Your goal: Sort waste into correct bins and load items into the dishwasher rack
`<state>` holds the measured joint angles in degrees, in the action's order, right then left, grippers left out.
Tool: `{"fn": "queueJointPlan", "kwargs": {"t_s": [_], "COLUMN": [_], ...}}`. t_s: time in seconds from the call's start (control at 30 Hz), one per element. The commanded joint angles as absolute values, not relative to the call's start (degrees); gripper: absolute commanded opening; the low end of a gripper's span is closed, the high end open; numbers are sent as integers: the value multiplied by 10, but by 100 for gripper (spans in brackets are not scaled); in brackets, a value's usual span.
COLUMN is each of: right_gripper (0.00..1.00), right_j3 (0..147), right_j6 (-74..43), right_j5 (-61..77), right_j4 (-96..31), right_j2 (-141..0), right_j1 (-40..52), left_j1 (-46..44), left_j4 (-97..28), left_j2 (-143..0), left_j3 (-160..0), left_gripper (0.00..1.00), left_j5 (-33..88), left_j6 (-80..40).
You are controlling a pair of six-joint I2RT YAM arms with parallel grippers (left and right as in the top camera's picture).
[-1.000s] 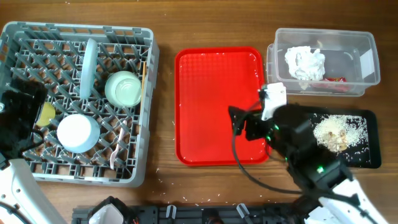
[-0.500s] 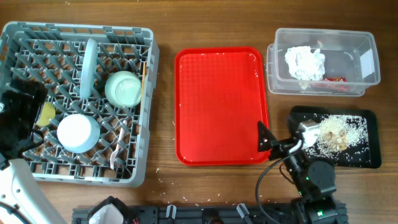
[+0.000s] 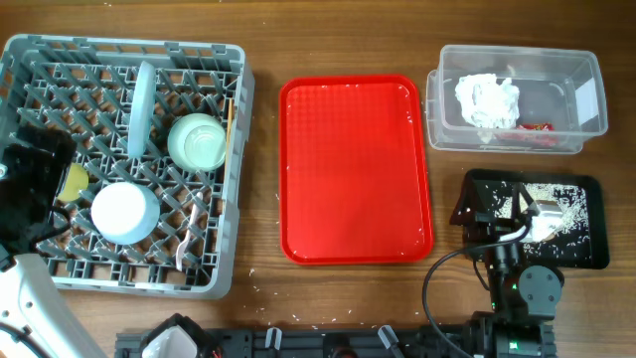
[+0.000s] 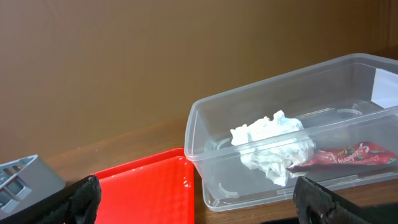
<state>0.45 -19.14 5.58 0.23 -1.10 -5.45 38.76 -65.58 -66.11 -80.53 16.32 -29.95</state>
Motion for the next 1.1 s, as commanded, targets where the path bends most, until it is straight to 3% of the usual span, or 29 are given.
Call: {"fn": "queueJointPlan", "kwargs": {"t_s": [0.0, 0.2, 0.33, 0.93, 1.07], "right_gripper": [99, 99, 100, 100, 100], "right_j3": [3, 3, 3, 3, 3], "right_j6": [-182, 29, -20, -19, -18], "right_j5": [60, 43, 43, 43, 43], "right_j4": [4, 0, 1, 1, 1], "right_j2": [-2, -2, -2, -2, -2], "right_j1": [-57, -35, -30, -30, -30], "left_j1": [390, 390, 390, 390, 377], "left_j4": [-654, -654, -654, -655, -723], "left_j2": [-661, -661, -661, -661, -661], "left_j3": [-806, -806, -806, -806, -799], "left_gripper": [100, 100, 100, 100, 100], "left_j5": [162, 162, 162, 153, 139], "left_j6": [-305, -305, -305, -303, -302]}}
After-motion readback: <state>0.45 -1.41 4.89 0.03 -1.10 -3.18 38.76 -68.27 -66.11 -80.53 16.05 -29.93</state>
